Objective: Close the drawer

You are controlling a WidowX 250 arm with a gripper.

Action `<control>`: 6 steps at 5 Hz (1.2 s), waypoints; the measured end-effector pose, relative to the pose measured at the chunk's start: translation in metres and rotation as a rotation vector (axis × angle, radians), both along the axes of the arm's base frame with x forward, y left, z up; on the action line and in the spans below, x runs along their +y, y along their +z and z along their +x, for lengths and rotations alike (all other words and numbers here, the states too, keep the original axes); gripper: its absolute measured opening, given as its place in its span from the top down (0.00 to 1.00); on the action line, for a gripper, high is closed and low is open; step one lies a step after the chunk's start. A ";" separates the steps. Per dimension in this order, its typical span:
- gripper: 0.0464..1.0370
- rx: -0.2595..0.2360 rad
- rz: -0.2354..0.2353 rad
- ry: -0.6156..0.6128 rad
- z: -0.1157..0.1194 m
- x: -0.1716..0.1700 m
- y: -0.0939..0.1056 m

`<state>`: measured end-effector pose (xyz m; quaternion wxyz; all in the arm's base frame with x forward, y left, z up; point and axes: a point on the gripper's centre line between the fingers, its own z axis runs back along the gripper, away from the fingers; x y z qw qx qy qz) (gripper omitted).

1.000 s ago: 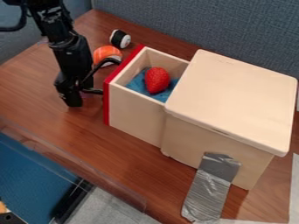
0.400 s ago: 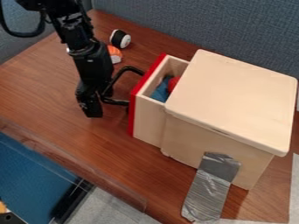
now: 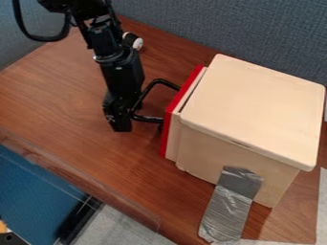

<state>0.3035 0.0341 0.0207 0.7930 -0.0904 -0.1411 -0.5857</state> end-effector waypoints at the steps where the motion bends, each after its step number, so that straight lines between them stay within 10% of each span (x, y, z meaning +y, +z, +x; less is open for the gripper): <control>1: 0.04 0.010 -0.005 -0.008 0.001 -0.012 -0.001; 4: 0.04 0.041 -0.040 -0.002 0.003 -0.030 0.004; 6: 0.04 0.115 0.076 0.507 0.024 0.074 0.036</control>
